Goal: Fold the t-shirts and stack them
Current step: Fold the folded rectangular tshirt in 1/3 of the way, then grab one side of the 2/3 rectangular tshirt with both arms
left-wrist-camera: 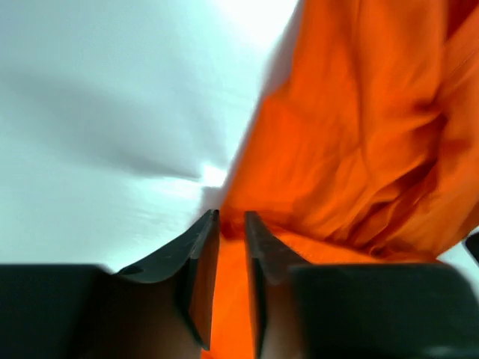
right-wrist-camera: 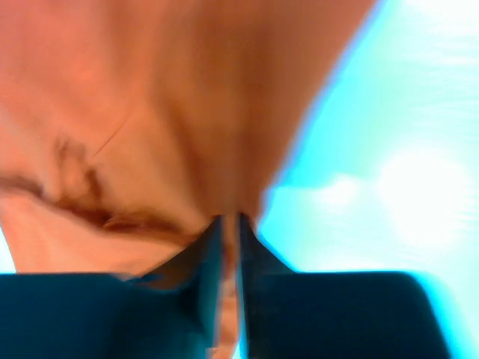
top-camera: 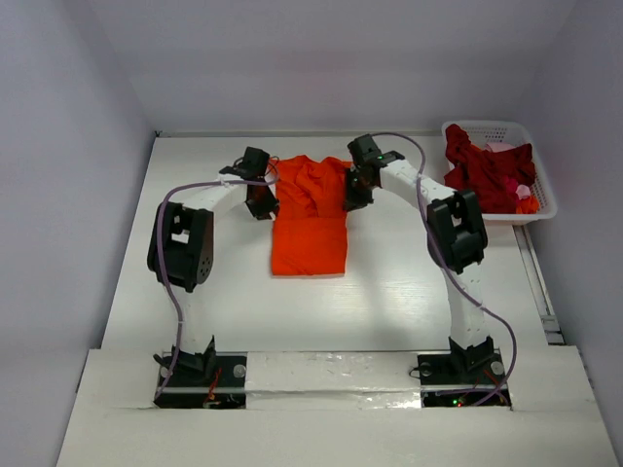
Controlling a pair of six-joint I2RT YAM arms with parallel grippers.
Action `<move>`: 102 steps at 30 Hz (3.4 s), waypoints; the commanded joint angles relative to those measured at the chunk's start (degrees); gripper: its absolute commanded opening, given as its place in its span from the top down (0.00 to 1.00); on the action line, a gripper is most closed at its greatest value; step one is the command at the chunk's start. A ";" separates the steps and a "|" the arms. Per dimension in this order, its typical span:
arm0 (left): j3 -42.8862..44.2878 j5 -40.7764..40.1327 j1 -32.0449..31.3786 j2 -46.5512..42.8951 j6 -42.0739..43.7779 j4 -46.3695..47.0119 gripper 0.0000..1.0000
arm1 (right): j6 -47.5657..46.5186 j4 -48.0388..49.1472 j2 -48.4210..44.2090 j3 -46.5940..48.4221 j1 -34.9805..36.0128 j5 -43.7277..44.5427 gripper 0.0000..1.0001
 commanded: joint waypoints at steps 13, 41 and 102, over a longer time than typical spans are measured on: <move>20.63 -0.69 12.42 1.65 6.06 2.19 0.44 | -2.56 -7.45 -2.10 21.63 -12.37 -1.64 0.33; 24.07 19.45 12.95 18.61 1.75 24.34 0.43 | 2.36 0.10 10.31 27.90 -15.54 -12.55 0.31; 27.50 26.92 13.56 28.90 -3.52 31.89 0.44 | 16.60 14.61 16.98 23.33 -16.59 -17.73 0.31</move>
